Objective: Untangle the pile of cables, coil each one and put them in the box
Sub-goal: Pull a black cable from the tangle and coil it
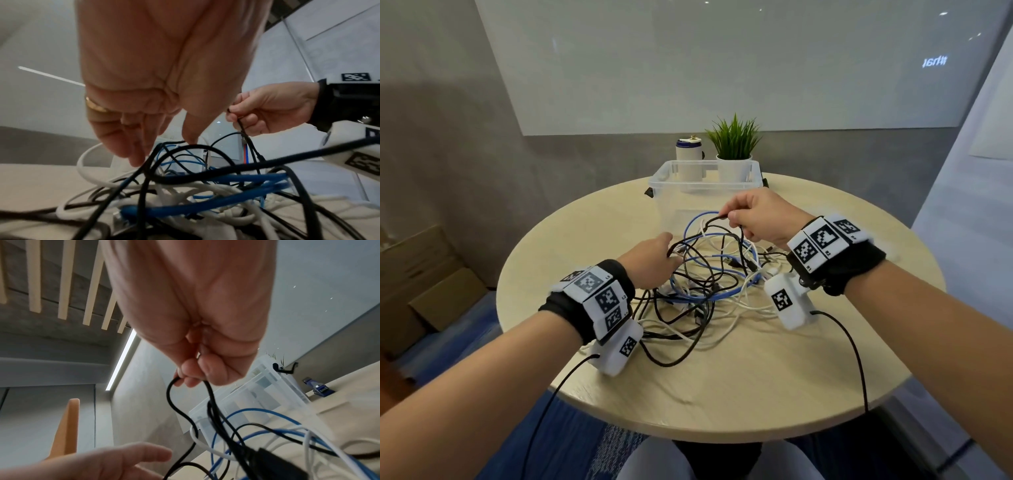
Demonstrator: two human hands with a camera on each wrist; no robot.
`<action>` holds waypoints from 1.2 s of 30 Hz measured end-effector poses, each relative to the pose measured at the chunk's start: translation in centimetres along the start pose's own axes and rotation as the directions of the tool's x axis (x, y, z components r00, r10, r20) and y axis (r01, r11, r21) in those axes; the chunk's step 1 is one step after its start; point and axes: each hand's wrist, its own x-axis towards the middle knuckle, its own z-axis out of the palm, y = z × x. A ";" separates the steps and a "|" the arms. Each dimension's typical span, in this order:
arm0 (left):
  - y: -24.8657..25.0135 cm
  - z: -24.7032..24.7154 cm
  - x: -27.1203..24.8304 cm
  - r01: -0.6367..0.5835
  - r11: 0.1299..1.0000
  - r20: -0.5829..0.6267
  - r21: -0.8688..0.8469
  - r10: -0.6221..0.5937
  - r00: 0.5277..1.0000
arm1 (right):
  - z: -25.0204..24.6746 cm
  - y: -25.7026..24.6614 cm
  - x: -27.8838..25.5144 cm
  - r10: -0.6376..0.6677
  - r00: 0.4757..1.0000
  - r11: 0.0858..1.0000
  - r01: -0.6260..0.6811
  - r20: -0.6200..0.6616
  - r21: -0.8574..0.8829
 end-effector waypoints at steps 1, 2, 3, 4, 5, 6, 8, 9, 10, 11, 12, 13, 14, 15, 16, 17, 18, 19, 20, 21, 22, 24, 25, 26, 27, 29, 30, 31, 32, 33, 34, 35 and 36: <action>-0.1 -0.1 0.1 0.007 1.000 0.009 -0.013 -0.007 1.000 | -0.1 0.1 0.0 0.014 1.000 1.000 -0.014 0.002 -0.012; -0.1 -0.2 0.1 0.010 1.000 0.013 -0.018 -0.009 1.000 | -0.2 0.0 0.0 0.032 0.999 0.999 -0.032 0.002 -0.032; -0.2 -0.3 0.2 0.011 1.000 0.015 -0.017 -0.010 1.000 | -0.2 0.1 0.1 0.048 0.999 0.997 -0.048 -0.001 -0.057; -0.2 -0.4 0.2 0.004 1.000 0.011 -0.017 -0.004 1.000 | -0.2 0.1 0.1 0.060 0.998 0.995 -0.060 -0.007 -0.086; -0.2 -0.5 0.2 -0.009 1.000 -0.005 -0.029 0.009 1.000 | -0.1 0.2 0.2 0.067 0.998 0.991 -0.068 -0.017 -0.119; -0.2 -0.5 0.2 -0.030 0.998 -0.032 -0.060 0.028 0.999 | 0.0 0.2 0.3 0.070 0.997 0.985 -0.074 -0.031 -0.154; -0.1 -0.6 0.1 -0.058 0.972 -0.095 -0.227 0.037 0.995 | 0.2 0.5 0.4 0.077 0.995 0.975 -0.089 -0.068 -0.202; 0.1 -0.8 0.0 -0.073 0.943 -0.129 -0.323 0.033 0.991 | 0.2 0.7 0.5 0.092 0.993 0.975 -0.106 -0.080 -0.197; 0.4 -1.0 -0.2 -0.098 0.913 -0.174 -0.395 0.030 0.984 | 0.3 0.8 0.6 0.113 0.990 0.976 -0.127 -0.084 -0.180; 0.8 -1.4 -0.4 -0.131 0.885 -0.229 -0.446 0.029 0.973 | 0.4 0.9 0.6 0.135 0.988 0.976 -0.147 -0.081 -0.160; 1.1 -1.8 -0.6 -0.167 0.859 -0.286 -0.483 0.026 0.958 | 0.5 1.0 0.6 0.151 0.986 0.977 -0.160 -0.072 -0.140; 1.4 -2.1 -0.7 -0.199 0.842 -0.336 -0.501 0.023 0.942 | 0.7 1.0 0.6 0.162 0.985 0.978 -0.168 -0.059 -0.126; 1.5 -2.4 -0.8 -0.219 0.835 -0.372 -0.504 0.019 0.928 | 0.8 0.9 0.6 0.168 0.985 0.977 -0.172 -0.044 -0.123; 1.4 -2.6 -0.7 -0.218 0.837 -0.380 -0.502 0.013 0.925 | 0.9 0.8 0.5 0.172 0.985 0.975 -0.173 -0.024 -0.136; 1.3 -2.7 -0.6 -0.192 0.849 -0.363 -0.492 0.001 0.932 | 1.0 0.7 0.5 0.174 0.985 0.970 -0.171 0.001 -0.174; 1.1 -2.6 -0.5 -0.152 0.875 -0.330 -0.459 -0.009 0.944 | 1.1 0.7 0.5 0.173 0.985 0.958 -0.162 0.026 -0.236; 0.8 -2.5 -0.2 -0.107 0.916 -0.293 -0.387 -0.012 0.956 | 1.1 0.6 0.5 0.162 0.986 0.939 -0.140 0.046 -0.313; 0.6 -2.3 -0.1 -0.058 0.958 -0.243 -0.282 -0.013 0.970 | 1.2 0.6 0.4 0.148 0.987 0.918 -0.114 0.060 -0.381; 0.3 -2.0 0.0 -0.025 0.985 -0.200 -0.169 -0.009 0.980 | 1.2 0.6 0.4 0.137 0.988 0.900 -0.095 0.070 -0.425; 0.1 -1.7 0.1 -0.019 0.997 -0.158 -0.078 0.006 0.987 | 1.3 0.6 0.4 0.135 0.988 0.890 -0.085 0.081 -0.448; -0.1 -1.4 0.1 -0.031 0.999 -0.112 -0.019 0.029 0.993 | 1.2 0.6 0.5 0.131 0.987 0.885 -0.074 0.094 -0.460; -0.3 -0.8 0.1 -0.075 0.997 -0.019 0.017 0.076 0.997 | 1.3 0.7 0.5 0.116 0.987 0.891 -0.053 0.112 -0.451; -0.2 -0.6 0.0 -0.091 0.996 0.027 0.018 0.091 0.996 | 1.3 0.8 0.6 0.104 0.987 0.899 -0.043 0.118 -0.436; -0.2 -0.4 0.0 -0.108 0.994 0.059 0.020 0.107 0.992 | 1.3 0.9 0.7 0.096 0.988 0.907 -0.036 0.122 -0.419; 0.0 -0.3 0.0 -0.123 0.992 0.084 0.020 0.121 0.989 | 1.4 1.0 0.8 0.087 0.988 0.915 -0.030 0.124 -0.403; 0.4 -0.3 0.2 -0.172 0.985 0.093 0.007 0.171 0.981 | 1.6 1.2 1.0 0.071 0.988 0.926 -0.015 0.136 -0.378; 0.5 -0.3 0.2 -0.202 0.979 0.089 0.003 0.200 0.976 | 1.6 1.2 1.1 0.061 0.987 0.931 -0.004 0.147 -0.366; 0.7 -0.4 0.3 -0.216 0.976 0.087 -0.002 0.215 0.973 | 1.6 1.2 1.2 0.049 0.986 0.938 0.010 0.159 -0.347; 0.8 -0.4 0.3 -0.223 0.975 0.077 -0.012 0.223 0.972 | 1.6 1.1 1.2 0.038 0.985 0.945 0.020 0.170 -0.327; 0.9 -0.4 0.4 -0.223 0.974 0.061 -0.030 0.224 0.973 | 1.6 1.1 1.3 0.027 0.984 0.951 0.030 0.177 -0.307; 0.9 -0.4 0.5 -0.227 0.973 0.031 -0.053 0.228 0.973 | 1.6 1.0 1.3 0.020 0.984 0.955 0.034 0.178 -0.296; 1.0 -0.4 0.5 -0.223 0.972 -0.006 -0.079 0.223 0.975 | 1.6 0.9 1.4 0.013 0.984 0.957 0.039 0.178 -0.289; 1.0 -0.4 0.5 -0.219 0.970 -0.050 -0.106 0.215 0.975 | 1.7 0.8 1.3 0.012 0.984 0.956 0.041 0.178 -0.290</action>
